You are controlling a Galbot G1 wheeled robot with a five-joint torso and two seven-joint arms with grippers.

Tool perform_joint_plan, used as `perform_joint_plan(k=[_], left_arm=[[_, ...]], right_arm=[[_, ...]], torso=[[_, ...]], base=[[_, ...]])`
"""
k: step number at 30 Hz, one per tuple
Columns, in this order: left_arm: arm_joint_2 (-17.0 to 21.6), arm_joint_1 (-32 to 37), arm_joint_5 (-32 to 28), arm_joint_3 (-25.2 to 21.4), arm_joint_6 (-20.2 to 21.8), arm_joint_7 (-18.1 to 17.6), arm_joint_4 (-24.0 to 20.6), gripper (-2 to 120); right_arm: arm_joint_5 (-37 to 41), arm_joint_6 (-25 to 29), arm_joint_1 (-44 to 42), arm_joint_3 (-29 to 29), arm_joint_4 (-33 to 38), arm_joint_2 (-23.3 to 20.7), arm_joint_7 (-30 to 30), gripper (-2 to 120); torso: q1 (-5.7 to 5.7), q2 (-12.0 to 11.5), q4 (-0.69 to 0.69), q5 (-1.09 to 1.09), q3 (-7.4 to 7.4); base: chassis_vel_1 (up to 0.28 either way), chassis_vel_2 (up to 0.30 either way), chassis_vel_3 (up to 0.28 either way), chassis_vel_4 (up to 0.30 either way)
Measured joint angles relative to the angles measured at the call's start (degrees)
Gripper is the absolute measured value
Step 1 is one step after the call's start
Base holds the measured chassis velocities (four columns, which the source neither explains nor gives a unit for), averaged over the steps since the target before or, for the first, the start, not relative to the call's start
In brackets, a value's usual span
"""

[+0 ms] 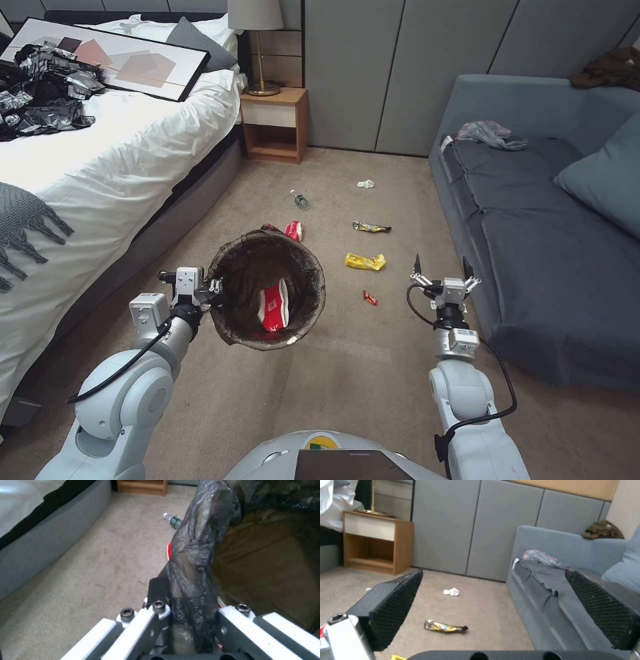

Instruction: Pick up the trash bin, then pick up the garbage from the floor and place it into the trash bin.

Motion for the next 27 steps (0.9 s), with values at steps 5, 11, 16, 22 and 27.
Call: perform_joint_plan(k=[5,11,16,22,27], left_arm=[[-0.28,0.05,0.76,0.2,-0.16,0.39,0.04,0],[-0.3,0.44,1.58,0.17,-0.35,1.35,0.11,0],[-0.33,0.46,1.79,0.16,-0.35,1.57,0.11,0],[-0.3,0.44,1.92,0.04,-0.35,1.76,0.11,0],[-0.23,0.49,2.19,0.0,-0.34,2.22,0.1,0]], right_arm=[[0.58,1.07,-0.17,0.3,-0.16,0.14,-0.87,100],[2.02,1.5,-0.05,0.28,-0.39,0.05,-1.08,100],[2.02,1.48,-0.02,0.24,-0.41,0.04,-1.07,100],[1.94,1.86,-0.17,0.1,-0.64,0.1,-1.61,100],[1.76,2.1,-0.06,0.04,-0.7,0.1,-1.98,100]], torso=[[0.0,0.0,-0.01,0.0,0.0],[0.0,0.0,0.0,0.0,0.0],[-0.01,0.0,0.0,0.0,0.0],[0.0,0.0,0.01,0.02,0.0],[0.0,0.0,0.0,-0.01,0.01]], base=[[0.0,0.0,0.0,0.0],[-0.006,0.009,0.012,-0.008],[-0.088,0.093,0.106,-0.081],[-0.207,0.177,0.187,-0.184],[-0.26,0.253,0.248,-0.248]])
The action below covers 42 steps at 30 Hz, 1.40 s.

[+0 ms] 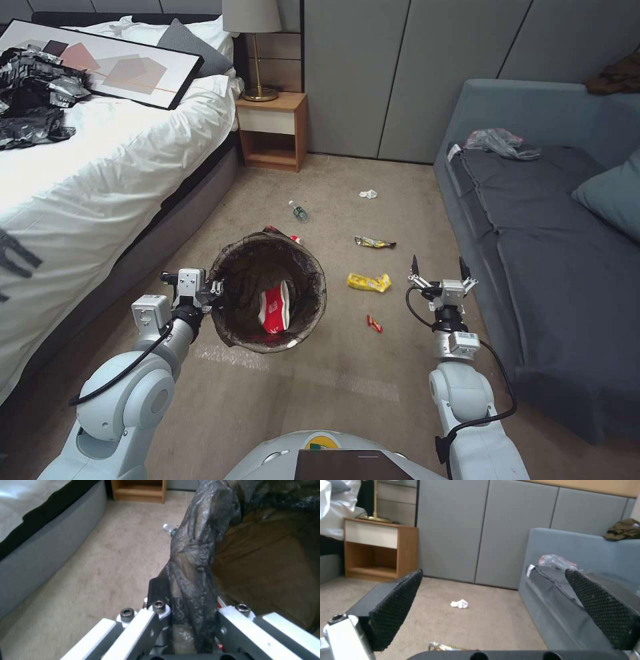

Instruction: Pick up the trash bin, then pick up the garbage from the floor and place it into the trash bin.

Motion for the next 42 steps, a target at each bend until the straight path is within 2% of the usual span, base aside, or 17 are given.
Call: perform_joint_plan(k=[15,17,18,19,20,21,22,23,25,26,27,30,32,34,42], left_arm=[[-0.02,-0.18,0.22,-0.12,-0.41,0.26,0.38,0],[-0.02,-0.18,0.26,-0.08,-0.48,0.29,0.59,0],[-0.02,-0.2,0.29,-0.05,-0.5,0.3,0.67,0],[-0.02,-0.2,0.29,-0.05,-0.5,0.3,0.67,0],[-0.01,-0.21,0.3,-0.03,-0.5,0.3,0.71,0],[0.05,-0.24,0.31,-0.02,-0.51,0.3,0.77,0],[0.22,-0.24,0.31,-0.02,-0.52,0.31,0.88,0],[0.22,-0.24,0.31,-0.02,-0.52,0.31,0.88,0],[0.39,-0.24,0.31,-0.08,-0.52,0.34,0.94,0],[0.51,-0.26,0.32,-0.12,-0.52,0.36,0.97,0],[0.51,-0.26,0.32,-0.12,-0.52,0.36,0.97,0],[0.56,-0.3,0.32,-0.16,-0.53,0.36,1.04,0],[0.56,-0.3,0.32,-0.16,-0.53,0.36,1.05,0],[0.55,-0.28,0.32,-0.16,-0.53,0.37,1.08,0],[0.69,-0.17,0.24,-0.19,-0.3,0.34,1.09,0]], right_arm=[[-1.27,0.35,0.08,-0.71,-0.12,-0.35,-0.16,100],[-2.66,-1.24,-0.14,-1.89,-0.07,-0.87,2.0,100],[-2.77,-5.33,-0.24,-3.03,0.43,-1.43,5.04,100],[-2.77,-5.33,-0.24,-3.03,0.43,-1.43,5.04,100],[-2.66,-8.95,-0.26,-3.74,0.93,-1.81,6.98,100],[-1.91,-13.95,-0.19,-4.65,1.47,-2.35,9.26,100],[-0.52,-23.03,0.23,-5.7,2.27,-3.35,12.16,100],[-0.52,-23.03,0.23,-5.7,2.27,-3.35,12.16,100],[1.84,-32.74,0.86,-6.56,3.16,-4.44,13.44,100],[4.99,-40.79,1.74,-7.39,3.33,-5.58,14.35,100],[4.99,-40.79,1.74,-7.39,3.33,-5.58,14.35,100],[11.02,-51.64,3.67,-8.28,2.0,-7.27,13.18,100],[12.06,-53.46,3.92,-8.38,1.6,-7.44,12.41,100],[17.23,-57.23,4.81,-8.91,-0.54,-7.68,10.77,100],[26.37,-57.6,8.09,-11.75,-8.09,-8.32,10.08,100]], torso=[[0.02,-0.01,0.0,0.01,0.02],[0.02,-0.01,0.0,0.01,0.01],[0.01,-0.01,0.01,0.01,0.0],[0.01,-0.01,0.01,0.01,0.0],[0.0,-0.01,0.0,0.01,-0.01],[0.0,0.0,0.0,0.01,-0.01],[0.0,-0.01,-0.01,0.01,-0.01],[0.0,-0.01,-0.01,0.01,-0.01],[-0.01,0.0,0.0,0.0,-0.02],[-0.01,0.0,-0.01,0.01,-0.01],[-0.01,0.0,-0.01,0.01,-0.01],[0.0,-0.01,0.0,0.01,-0.01],[0.0,0.0,0.0,0.01,-0.01],[0.0,-0.01,0.0,0.02,-0.01],[0.0,0.0,0.0,0.01,-0.01]], base=[[-0.282,0.269,0.274,-0.281],[-0.043,0.103,0.049,-0.042],[0.0,0.0,0.0,0.0],[0.0,0.0,0.0,0.0],[0.0,0.0,0.0,0.0],[0.079,-0.063,-0.064,0.049],[0.079,-0.061,-0.076,0.051],[0.079,-0.061,-0.076,0.051],[0.059,-0.047,-0.068,0.043],[0.0,0.0,0.0,0.0],[0.0,0.0,0.0,0.0],[0.0,0.0,0.0,0.0],[0.0,0.0,0.0,0.0],[0.0,0.0,0.0,0.0],[0.0,0.0,0.0,0.0]])
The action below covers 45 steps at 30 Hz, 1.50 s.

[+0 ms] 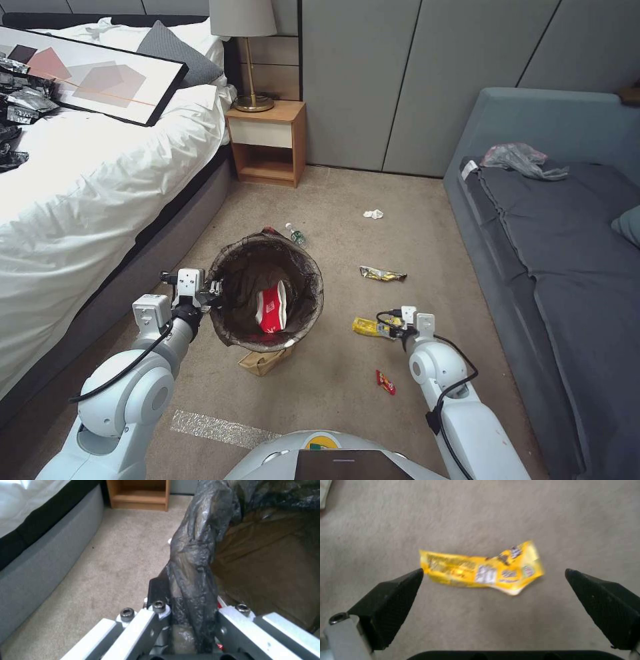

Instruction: Pick up the trash bin, then pick up the garbage from the floor and place it into the trash bin.

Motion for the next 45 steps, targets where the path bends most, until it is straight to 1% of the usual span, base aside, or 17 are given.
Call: perform_joint_plan(k=[1,4,11,14,19,29,38,45], left_arm=[[0.0,0.0,0.0,0.0,0.0,0.0,0.0,0],[-0.06,-0.02,0.01,0.02,0.05,0.02,0.15,0],[-0.25,-0.07,0.05,-0.4,0.04,0.16,0.36,0],[-0.25,-0.08,0.06,-0.44,0.03,0.22,0.5,0],[-0.57,-0.28,0.35,-0.25,-0.07,0.56,0.96,0],[-0.58,-0.39,0.58,-0.1,-0.34,0.95,1.29,0],[-0.68,-0.37,0.82,0.04,-0.55,1.22,1.36,0],[-0.73,-0.37,1.04,0.02,-0.75,1.38,1.42,0]], right_arm=[[0.0,0.0,0.0,0.0,0.0,0.0,0.0,100],[0.78,0.32,1.45,-1.78,-5.42,-0.16,-0.63,100],[-1.4,0.64,1.02,-2.68,-10.09,0.63,-1.26,100],[-1.82,0.69,0.47,-2.78,-10.7,0.77,-1.24,100],[-4.87,0.86,-2.07,-2.68,-11.94,1.14,-1.22,100],[-6.7,0.95,-4.83,-2.47,-12.15,1.72,-1.17,100],[-7.77,1.11,-5.64,-3.13,-12.6,2.36,-1.16,100],[-8.75,3.11,-5.77,-3.83,-14.5,2.76,-1.27,100]], torso=[[0.0,0.0,0.0,0.0,0.0],[0.0,0.0,0.0,0.0,0.0],[0.0,0.0,0.0,0.0,0.0],[0.0,0.0,0.0,0.0,0.0],[0.0,0.0,-0.01,0.0,0.0],[0.0,0.01,-0.01,0.0,0.0],[0.0,0.01,-0.01,0.0,0.0],[0.0,0.01,-0.02,-0.04,0.0]], base=[[0.0,0.0,0.0,0.0],[0.0,0.0,0.0,0.0],[0.0,0.0,0.0,0.0],[0.0,0.0,0.0,0.0],[0.0,0.0,0.0,0.0],[0.0,0.0,0.0,0.0],[0.0,0.0,0.0,0.0],[0.0,0.0,0.0,0.0]])
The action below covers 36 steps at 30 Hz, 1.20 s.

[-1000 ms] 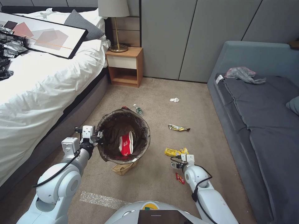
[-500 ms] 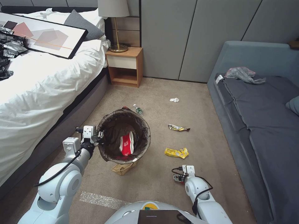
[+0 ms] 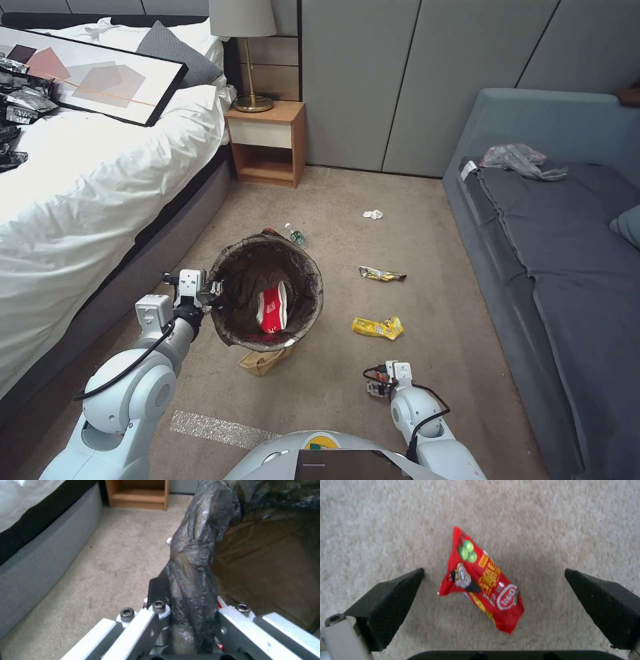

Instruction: Pick up the trash bin, then pick up the garbage from the floor and place it into the trash bin.

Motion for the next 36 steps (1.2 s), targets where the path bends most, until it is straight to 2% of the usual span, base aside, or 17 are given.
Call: perform_joint_plan(k=[7,27,29,31,32,33,34,35,36], left_arm=[[0.06,0.03,0.14,-0.14,-0.15,0.14,0.04,0],[0.48,-0.08,0.11,-0.14,-0.05,0.15,-0.04,0],[0.5,-0.08,0.11,-0.13,-0.05,0.15,-0.05,0],[0.58,-0.09,0.11,-0.12,-0.04,0.16,-0.1,0],[0.58,-0.09,0.11,-0.12,-0.04,0.16,-0.1,0],[0.61,-0.09,0.12,-0.13,-0.03,0.16,-0.15,0],[0.62,-0.09,0.12,-0.13,-0.03,0.17,-0.17,0],[0.62,-0.08,0.12,-0.13,-0.03,0.19,-0.21,0],[0.62,-0.08,0.12,-0.13,-0.03,0.19,-0.21,0]], right_arm=[[-0.54,2.91,-0.21,-0.03,-1.85,0.08,-0.97,100],[-1.08,3.17,-1.71,-0.3,-2.31,0.47,-1.08,99],[-1.18,3.17,-1.93,-0.35,-2.07,0.48,-0.8,96],[-1.3,2.81,-2.72,-0.5,-0.63,0.35,-0.28,86],[-1.3,2.81,-2.72,-0.5,-0.63,0.35,-0.28,86],[-1.21,2.27,-3.43,-0.61,0.83,0.25,0.02,74],[-1.15,2.11,-3.65,-0.64,1.29,0.22,0.06,68],[-0.89,1.72,-4.21,-0.66,2.62,0.11,0.12,63],[-0.89,1.72,-4.21,-0.66,2.62,0.11,0.12,63]], torso=[[0.0,0.01,-0.02,-0.01,-0.01],[0.0,0.0,0.04,0.05,0.0],[0.0,0.0,0.05,0.07,0.0],[0.0,-0.01,0.07,0.11,0.01],[0.0,-0.01,0.07,0.11,0.01],[0.01,-0.02,0.08,0.12,0.02],[0.01,-0.02,0.06,0.12,0.02],[0.01,-0.02,0.05,0.13,0.02],[0.01,-0.02,0.05,0.13,0.02]], base=[[0.0,0.0,0.0,0.0],[0.0,0.0,0.0,0.0],[0.0,0.0,0.0,0.0],[0.0,0.0,0.0,0.0],[0.0,0.0,0.0,0.0],[0.0,0.0,0.0,0.0],[0.0,0.0,0.0,0.0],[0.0,0.0,0.0,0.0],[0.0,0.0,0.0,0.0]])
